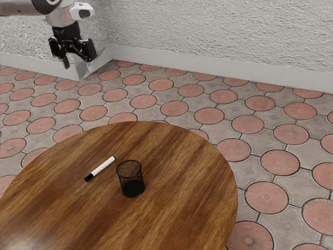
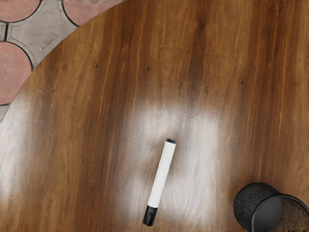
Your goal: Put the marker into the pen holder.
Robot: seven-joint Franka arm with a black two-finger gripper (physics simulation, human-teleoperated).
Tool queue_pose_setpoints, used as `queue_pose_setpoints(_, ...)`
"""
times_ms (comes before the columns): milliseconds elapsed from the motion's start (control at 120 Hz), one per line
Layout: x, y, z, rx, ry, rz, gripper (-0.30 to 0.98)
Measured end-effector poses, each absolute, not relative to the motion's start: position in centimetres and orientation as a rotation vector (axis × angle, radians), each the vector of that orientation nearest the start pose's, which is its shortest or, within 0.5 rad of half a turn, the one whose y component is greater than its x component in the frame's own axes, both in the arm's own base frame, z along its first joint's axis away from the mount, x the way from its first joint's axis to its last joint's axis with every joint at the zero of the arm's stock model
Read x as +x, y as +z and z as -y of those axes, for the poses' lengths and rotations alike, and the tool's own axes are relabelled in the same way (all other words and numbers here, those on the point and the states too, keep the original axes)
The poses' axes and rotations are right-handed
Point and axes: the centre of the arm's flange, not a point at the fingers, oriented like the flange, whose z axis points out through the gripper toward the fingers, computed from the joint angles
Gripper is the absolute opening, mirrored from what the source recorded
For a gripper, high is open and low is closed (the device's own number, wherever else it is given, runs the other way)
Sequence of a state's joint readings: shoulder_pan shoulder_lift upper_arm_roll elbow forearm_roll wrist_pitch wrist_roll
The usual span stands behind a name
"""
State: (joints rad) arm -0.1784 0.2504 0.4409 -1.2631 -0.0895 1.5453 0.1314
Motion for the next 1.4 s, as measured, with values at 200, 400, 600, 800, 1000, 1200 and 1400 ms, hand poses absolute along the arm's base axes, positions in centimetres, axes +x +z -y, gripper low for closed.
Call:
queue_pose_setpoints(200,61.0,63.9,-11.2,-3.121,-0.096,0.036,0.67)
queue_pose_setpoints(400,65.8,55.0,-8.8,-3.033,0.122,-0.104,0.67)
queue_pose_setpoints(600,67.7,42.0,-11.7,-3.044,0.321,-0.104,0.67)
queue_pose_setpoints(800,65.7,35.0,-13.2,-3.092,0.337,-0.189,0.67)
queue_pose_setpoints(1000,60.3,32.3,-14.1,-3.141,0.332,-0.28,0.67)
queue_pose_setpoints(1200,59.7,30.5,-11.0,-3.102,0.272,-0.452,0.67)
queue_pose_setpoints(1400,57.8,27.7,-10.5,-3.084,0.341,-0.525,0.67)
